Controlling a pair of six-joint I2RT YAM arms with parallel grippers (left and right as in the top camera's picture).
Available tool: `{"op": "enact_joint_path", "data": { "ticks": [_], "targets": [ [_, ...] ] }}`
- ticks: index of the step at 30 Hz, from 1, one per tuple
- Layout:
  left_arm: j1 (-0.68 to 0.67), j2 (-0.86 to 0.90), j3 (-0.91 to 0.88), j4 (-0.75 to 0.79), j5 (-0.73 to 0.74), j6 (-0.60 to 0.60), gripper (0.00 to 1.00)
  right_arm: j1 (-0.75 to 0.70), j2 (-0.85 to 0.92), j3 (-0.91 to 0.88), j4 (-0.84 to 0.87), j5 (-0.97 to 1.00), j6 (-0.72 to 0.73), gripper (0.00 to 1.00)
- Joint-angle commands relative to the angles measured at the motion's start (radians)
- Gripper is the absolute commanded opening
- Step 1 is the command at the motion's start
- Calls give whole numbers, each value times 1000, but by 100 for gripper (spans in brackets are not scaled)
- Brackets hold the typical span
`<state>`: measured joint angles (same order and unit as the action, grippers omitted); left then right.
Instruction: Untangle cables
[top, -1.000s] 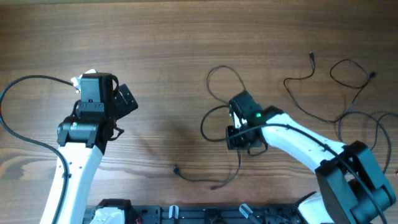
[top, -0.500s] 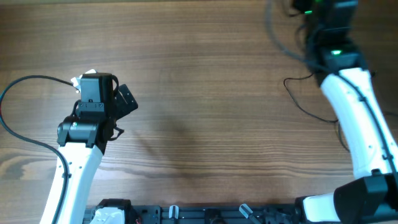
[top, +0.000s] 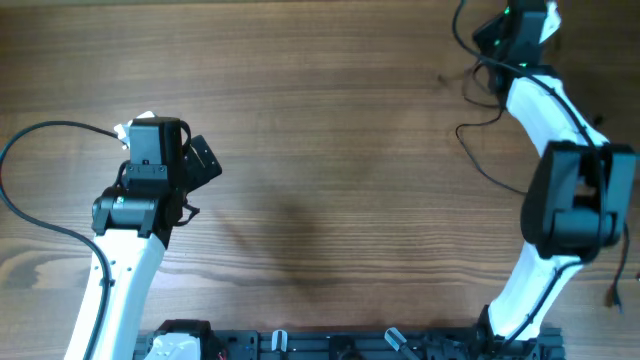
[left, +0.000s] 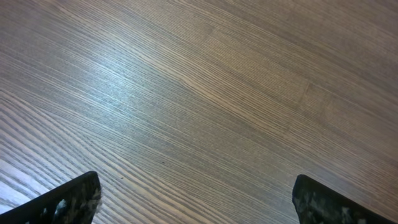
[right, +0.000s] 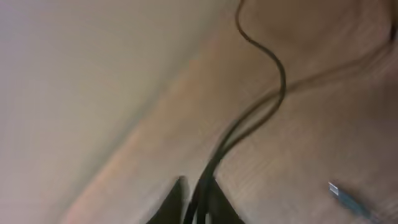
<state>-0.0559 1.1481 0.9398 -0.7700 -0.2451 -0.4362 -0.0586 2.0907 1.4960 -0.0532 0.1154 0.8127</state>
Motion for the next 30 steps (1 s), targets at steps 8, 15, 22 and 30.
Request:
{"op": "enact_joint_path", "data": {
  "ticks": [8,15,22,30],
  "targets": [
    [6,-3,-1,2,2,-17,100,-1,-172,8,-34,-206,-263,100],
    [6,-3,-1,2,2,-17,100,5,-508,8,-320,-491,-455,100],
    [6,-3,-1,2,2,-17,100,10,-686,7,-925,-252,-577,100],
    [6,-3,-1,2,2,-17,100,10,-674,-18,-1024,-94,-574,100]
  ]
}}
